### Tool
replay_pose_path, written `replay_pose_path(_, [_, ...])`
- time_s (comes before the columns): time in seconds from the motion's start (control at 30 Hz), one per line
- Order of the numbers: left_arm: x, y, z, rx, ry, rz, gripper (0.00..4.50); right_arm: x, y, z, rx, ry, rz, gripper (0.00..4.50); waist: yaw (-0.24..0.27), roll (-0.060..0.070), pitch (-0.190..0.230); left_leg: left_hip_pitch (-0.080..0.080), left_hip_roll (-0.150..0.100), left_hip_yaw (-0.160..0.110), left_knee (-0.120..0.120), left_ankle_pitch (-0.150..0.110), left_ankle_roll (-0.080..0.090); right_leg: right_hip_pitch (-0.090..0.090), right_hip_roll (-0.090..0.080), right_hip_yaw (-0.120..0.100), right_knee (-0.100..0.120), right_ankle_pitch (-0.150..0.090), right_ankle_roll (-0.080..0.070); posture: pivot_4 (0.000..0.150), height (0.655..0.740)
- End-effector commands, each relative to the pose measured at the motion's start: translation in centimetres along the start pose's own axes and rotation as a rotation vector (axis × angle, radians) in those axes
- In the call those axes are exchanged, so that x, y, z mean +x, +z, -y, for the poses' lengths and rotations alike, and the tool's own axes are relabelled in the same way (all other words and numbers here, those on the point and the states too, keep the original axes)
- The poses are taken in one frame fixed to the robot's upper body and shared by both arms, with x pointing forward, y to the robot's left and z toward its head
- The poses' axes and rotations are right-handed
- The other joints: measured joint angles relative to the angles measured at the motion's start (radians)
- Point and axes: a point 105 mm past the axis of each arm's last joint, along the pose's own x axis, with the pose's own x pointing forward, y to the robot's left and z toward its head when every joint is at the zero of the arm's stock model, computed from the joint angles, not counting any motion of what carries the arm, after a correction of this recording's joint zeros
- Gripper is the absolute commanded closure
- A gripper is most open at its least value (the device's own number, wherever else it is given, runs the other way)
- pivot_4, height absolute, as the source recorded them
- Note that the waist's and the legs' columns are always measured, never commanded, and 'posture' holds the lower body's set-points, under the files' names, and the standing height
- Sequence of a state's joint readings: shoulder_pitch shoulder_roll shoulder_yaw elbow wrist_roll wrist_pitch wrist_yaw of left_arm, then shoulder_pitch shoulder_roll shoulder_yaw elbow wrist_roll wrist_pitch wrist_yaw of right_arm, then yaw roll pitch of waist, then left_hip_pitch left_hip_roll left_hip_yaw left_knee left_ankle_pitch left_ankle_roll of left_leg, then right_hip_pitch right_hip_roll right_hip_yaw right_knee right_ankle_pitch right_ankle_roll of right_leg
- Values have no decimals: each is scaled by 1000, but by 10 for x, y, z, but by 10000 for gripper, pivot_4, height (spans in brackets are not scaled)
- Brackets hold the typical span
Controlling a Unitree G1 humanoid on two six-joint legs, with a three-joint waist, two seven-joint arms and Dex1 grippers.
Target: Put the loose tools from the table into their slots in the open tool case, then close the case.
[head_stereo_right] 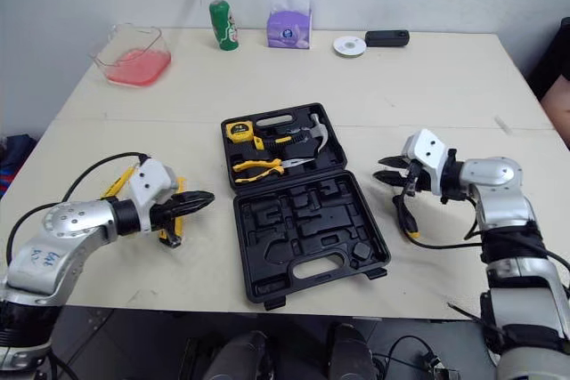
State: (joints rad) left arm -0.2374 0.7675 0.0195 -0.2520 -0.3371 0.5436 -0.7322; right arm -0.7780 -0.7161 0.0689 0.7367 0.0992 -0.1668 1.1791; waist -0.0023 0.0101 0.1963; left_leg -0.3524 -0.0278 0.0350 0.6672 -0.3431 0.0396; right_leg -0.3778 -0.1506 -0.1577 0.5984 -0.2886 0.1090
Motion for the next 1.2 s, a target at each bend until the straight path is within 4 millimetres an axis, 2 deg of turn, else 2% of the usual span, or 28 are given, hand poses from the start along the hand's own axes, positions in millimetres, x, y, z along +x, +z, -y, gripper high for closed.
replay_pose_path(0.03, [7,0,2,4,-6,-15,45000,11,12,6,-47,-7,7,44608,0,0,0,0,0,0,0,0,0,0,0,0,0,0,0,1500,7400])
replay_pose_path(0.2, [17,2,2,-22,4,-12,45000,26,25,5,-65,12,14,44608,0,0,0,0,1,0,1,0,0,0,1,0,0,0,0,1500,7400])
replay_pose_path(0.47, [31,8,-3,-39,21,-16,45000,38,30,-3,-80,56,-3,44608,0,0,0,-1,1,-1,1,0,0,0,1,0,0,0,0,1500,7400])
replay_pose_path(0.93, [51,13,-2,-43,-9,-19,45000,41,36,-15,-79,95,2,44608,0,0,0,-1,1,-1,2,0,0,0,1,0,1,0,0,1500,7400])
replay_pose_path(1.2, [61,19,-1,-9,-46,1,45000,32,33,-34,-47,166,-22,44608,8,0,0,-1,1,-1,3,0,0,0,1,0,1,0,0,1500,7400])
